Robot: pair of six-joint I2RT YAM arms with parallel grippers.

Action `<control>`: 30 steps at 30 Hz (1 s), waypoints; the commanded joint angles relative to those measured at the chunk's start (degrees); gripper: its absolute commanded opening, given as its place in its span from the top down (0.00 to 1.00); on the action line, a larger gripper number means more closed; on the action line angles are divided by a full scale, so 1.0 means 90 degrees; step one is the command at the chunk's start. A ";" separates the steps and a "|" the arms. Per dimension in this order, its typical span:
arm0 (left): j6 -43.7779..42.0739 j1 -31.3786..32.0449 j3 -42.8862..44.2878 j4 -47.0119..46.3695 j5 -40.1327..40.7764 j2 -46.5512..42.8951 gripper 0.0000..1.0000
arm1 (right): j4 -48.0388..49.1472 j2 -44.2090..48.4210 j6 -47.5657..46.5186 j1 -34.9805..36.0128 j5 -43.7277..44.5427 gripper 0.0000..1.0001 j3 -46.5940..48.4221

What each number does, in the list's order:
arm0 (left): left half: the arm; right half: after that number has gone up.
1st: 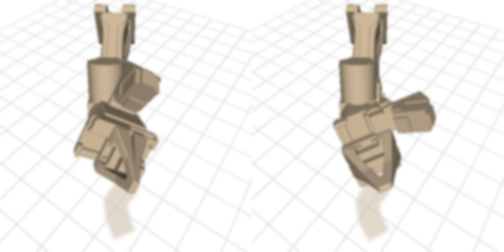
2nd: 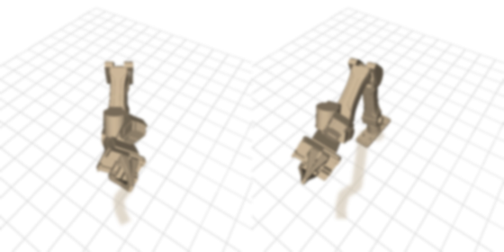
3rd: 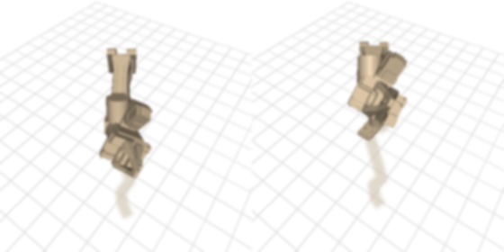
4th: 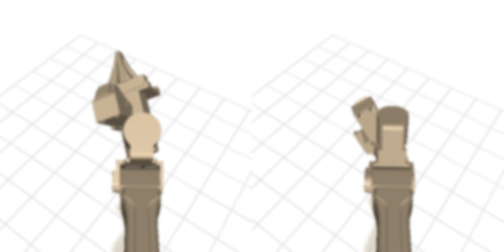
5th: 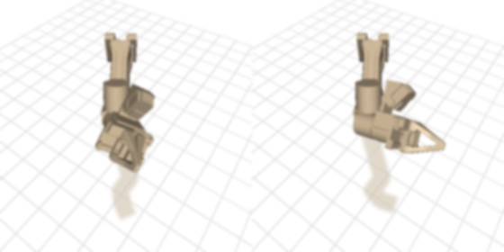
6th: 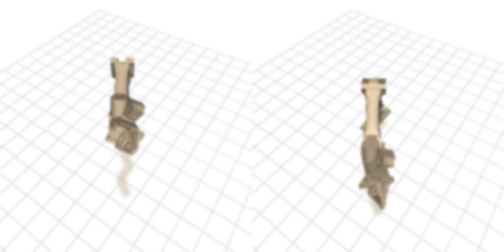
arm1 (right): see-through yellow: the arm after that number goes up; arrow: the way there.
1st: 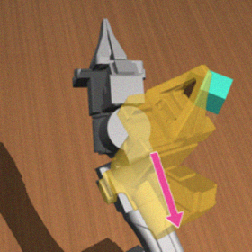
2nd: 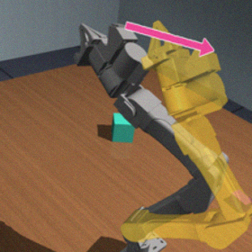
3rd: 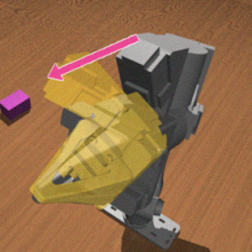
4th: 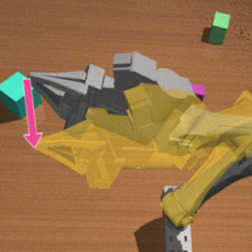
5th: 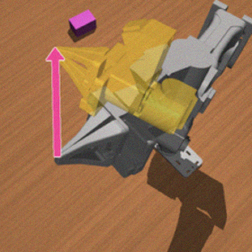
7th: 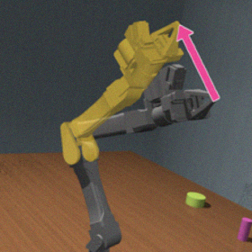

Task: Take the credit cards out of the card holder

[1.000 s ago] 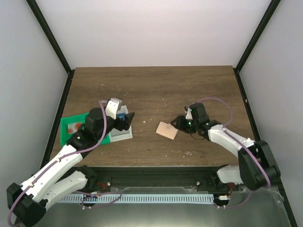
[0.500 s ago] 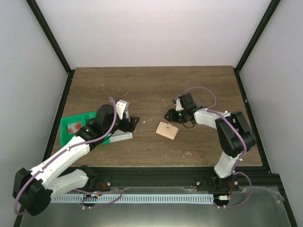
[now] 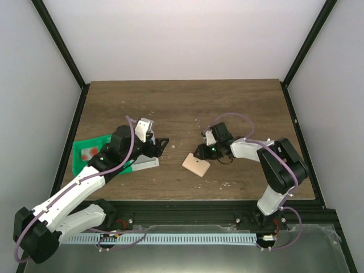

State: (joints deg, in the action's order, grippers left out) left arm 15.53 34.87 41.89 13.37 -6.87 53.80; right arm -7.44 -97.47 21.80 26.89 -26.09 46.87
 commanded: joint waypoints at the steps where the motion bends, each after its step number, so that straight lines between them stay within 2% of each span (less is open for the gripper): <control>1: 0.0444 0.0011 0.0093 -0.0066 -0.0455 0.0402 0.14 | -0.0659 0.0343 0.0074 0.0693 0.0115 0.60 -0.0264; 5: 0.0779 0.0002 -0.0082 -0.0391 -0.0486 0.0482 0.16 | -0.1172 0.0786 0.0355 0.1304 0.0704 0.60 -0.0141; 13: 0.0685 0.0004 0.0010 -0.0537 -0.0024 -0.0159 0.16 | -0.2229 0.1219 0.0703 0.1723 0.1745 0.62 0.0646; 23: 0.0308 -0.0007 -0.0229 -0.0412 0.1320 -0.1346 0.14 | -0.2713 0.0884 0.1024 0.2458 0.2357 0.70 0.1078; 30: 0.0224 0.0002 -0.0436 -0.0363 0.1516 -0.1789 0.13 | -0.2763 0.0472 0.1303 0.3052 0.2683 0.70 0.1221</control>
State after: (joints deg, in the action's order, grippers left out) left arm 19.00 34.87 39.13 9.63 4.23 38.76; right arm -30.61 -90.89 31.59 52.58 -4.89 54.81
